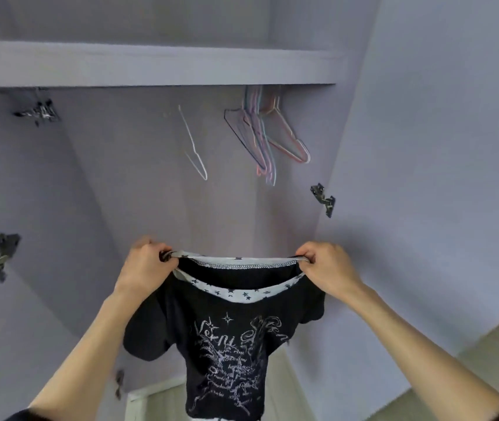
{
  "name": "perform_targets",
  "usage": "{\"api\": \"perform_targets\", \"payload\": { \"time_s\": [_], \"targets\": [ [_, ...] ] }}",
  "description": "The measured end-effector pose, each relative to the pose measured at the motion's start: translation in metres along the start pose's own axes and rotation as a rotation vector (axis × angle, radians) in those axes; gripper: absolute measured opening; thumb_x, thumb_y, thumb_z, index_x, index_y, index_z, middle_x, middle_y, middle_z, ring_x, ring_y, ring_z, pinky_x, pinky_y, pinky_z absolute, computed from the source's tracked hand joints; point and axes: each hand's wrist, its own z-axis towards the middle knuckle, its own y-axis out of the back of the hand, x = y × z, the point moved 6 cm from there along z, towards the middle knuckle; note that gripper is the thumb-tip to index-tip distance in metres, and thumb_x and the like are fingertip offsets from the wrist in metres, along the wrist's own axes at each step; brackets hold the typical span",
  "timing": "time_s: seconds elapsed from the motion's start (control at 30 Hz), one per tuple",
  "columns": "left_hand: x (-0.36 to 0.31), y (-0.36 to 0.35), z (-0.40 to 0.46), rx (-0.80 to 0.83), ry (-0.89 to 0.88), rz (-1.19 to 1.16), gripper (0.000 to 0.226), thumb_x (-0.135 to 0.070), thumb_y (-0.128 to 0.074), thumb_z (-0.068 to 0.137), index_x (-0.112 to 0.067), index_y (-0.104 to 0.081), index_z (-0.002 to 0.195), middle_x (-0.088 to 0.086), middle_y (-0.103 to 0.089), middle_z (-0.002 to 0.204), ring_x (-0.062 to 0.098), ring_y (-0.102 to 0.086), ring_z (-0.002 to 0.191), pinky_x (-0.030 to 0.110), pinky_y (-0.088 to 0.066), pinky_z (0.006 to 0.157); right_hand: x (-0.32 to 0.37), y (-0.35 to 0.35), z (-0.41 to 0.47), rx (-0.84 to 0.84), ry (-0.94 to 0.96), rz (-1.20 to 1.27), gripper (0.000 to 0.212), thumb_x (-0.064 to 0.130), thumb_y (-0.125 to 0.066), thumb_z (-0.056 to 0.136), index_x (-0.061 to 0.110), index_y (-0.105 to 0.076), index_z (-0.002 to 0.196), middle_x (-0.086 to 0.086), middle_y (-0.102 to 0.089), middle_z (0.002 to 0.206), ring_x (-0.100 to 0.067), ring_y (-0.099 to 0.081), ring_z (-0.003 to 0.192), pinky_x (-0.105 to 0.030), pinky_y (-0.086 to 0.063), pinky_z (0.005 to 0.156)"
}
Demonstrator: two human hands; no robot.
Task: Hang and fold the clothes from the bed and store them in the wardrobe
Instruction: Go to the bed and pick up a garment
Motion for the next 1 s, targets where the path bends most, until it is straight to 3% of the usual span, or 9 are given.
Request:
{"api": "perform_targets", "payload": {
  "time_s": [0.07, 0.13, 0.2, 0.33, 0.4, 0.57, 0.7, 0.83, 1.0],
  "targets": [
    [0.006, -0.002, 0.031, 0.032, 0.018, -0.057, 0.01, -0.014, -0.062, 0.086, -0.009, -0.067, 0.079, 0.005, -0.056, 0.077, 0.027, -0.055, 0.082, 0.026, -0.034, 0.066, 0.004, -0.012, 0.038, 0.051, -0.015, -0.006, 0.019, 0.014, -0.057, 0.084, 0.022, -0.071, 0.094, 0.003, -0.072, 0.09, -0.018, -0.064, 0.088, -0.027, -0.048, 0.075],
    [0.01, -0.005, 0.055, 0.053, 0.053, -0.155, 0.013, -0.014, -0.062, 0.086, -0.005, -0.068, 0.079, 0.011, -0.063, 0.077, 0.022, -0.056, 0.074, 0.028, -0.041, 0.066, 0.011, -0.021, 0.066, 0.12, -0.01, -0.027, 0.019, 0.014, -0.056, 0.085, 0.022, -0.071, 0.095, 0.005, -0.071, 0.092, -0.017, -0.064, 0.089, -0.025, -0.047, 0.075],
    [0.01, -0.009, 0.074, 0.096, 0.102, -0.387, 0.014, -0.01, -0.062, 0.087, -0.006, -0.069, 0.076, 0.008, -0.065, 0.072, 0.017, -0.057, 0.068, 0.025, -0.052, 0.068, 0.013, -0.029, 0.093, 0.175, -0.01, -0.028, 0.018, 0.016, -0.057, 0.086, 0.022, -0.071, 0.095, 0.006, -0.071, 0.092, -0.015, -0.064, 0.089, -0.022, -0.045, 0.074],
    [-0.001, -0.018, 0.115, 0.202, 0.216, -0.807, 0.018, -0.002, -0.057, 0.089, -0.007, -0.069, 0.077, 0.006, -0.066, 0.076, 0.012, -0.062, 0.07, 0.013, -0.053, 0.061, 0.015, -0.04, 0.15, 0.265, -0.014, -0.01, 0.019, 0.031, -0.061, 0.088, 0.022, -0.069, 0.102, 0.005, -0.07, 0.093, -0.015, -0.063, 0.095, -0.021, -0.041, 0.076],
    [-0.01, -0.019, 0.133, 0.227, 0.214, -0.843, 0.015, -0.003, -0.057, 0.089, -0.007, -0.071, 0.083, 0.007, -0.069, 0.082, 0.01, -0.066, 0.073, 0.014, -0.053, 0.062, 0.013, -0.032, 0.182, 0.175, -0.052, 0.054, 0.03, 0.033, -0.059, 0.09, 0.017, -0.064, 0.115, 0.0, -0.068, 0.106, -0.019, -0.061, 0.105, -0.024, -0.041, 0.086],
    [-0.024, -0.015, 0.168, 0.206, 0.173, -0.839, 0.016, -0.004, -0.055, 0.089, -0.006, -0.071, 0.092, 0.007, -0.072, 0.087, 0.012, -0.067, 0.081, 0.015, -0.053, 0.067, 0.003, 0.024, 0.278, -0.27, -0.094, 0.131, 0.04, 0.015, -0.048, 0.095, -0.002, -0.046, 0.132, -0.028, -0.049, 0.129, -0.041, -0.048, 0.117, -0.037, -0.035, 0.095],
    [-0.021, -0.014, 0.186, 0.117, 0.22, -0.805, 0.016, -0.002, -0.054, 0.09, -0.001, -0.069, 0.093, 0.011, -0.069, 0.086, 0.017, -0.065, 0.08, 0.019, -0.055, 0.07, -0.014, 0.028, 0.341, -0.215, -0.124, -0.005, 0.056, 0.016, -0.048, 0.095, -0.01, -0.026, 0.14, -0.031, -0.032, 0.142, -0.042, -0.033, 0.131, -0.04, -0.026, 0.107],
    [-0.008, -0.01, 0.198, 0.033, 0.275, -0.799, 0.018, 0.001, -0.054, 0.089, -0.004, -0.069, 0.084, 0.009, -0.068, 0.079, 0.017, -0.063, 0.074, 0.023, -0.054, 0.07, -0.024, 0.017, 0.378, -0.161, -0.142, -0.064, 0.062, 0.017, -0.049, 0.094, -0.013, -0.021, 0.14, -0.032, -0.035, 0.141, -0.043, -0.038, 0.128, -0.041, -0.031, 0.105],
    [0.01, -0.006, 0.198, -0.012, 0.305, -0.761, 0.019, 0.0, -0.055, 0.089, -0.007, -0.071, 0.083, 0.007, -0.069, 0.075, 0.018, -0.065, 0.074, 0.031, -0.056, 0.076, -0.031, -0.003, 0.398, -0.056, -0.296, 0.191, 0.067, 0.039, -0.045, 0.096, -0.007, -0.027, 0.141, -0.028, -0.043, 0.139, -0.041, -0.044, 0.126, -0.04, -0.036, 0.104]
  ]
}}
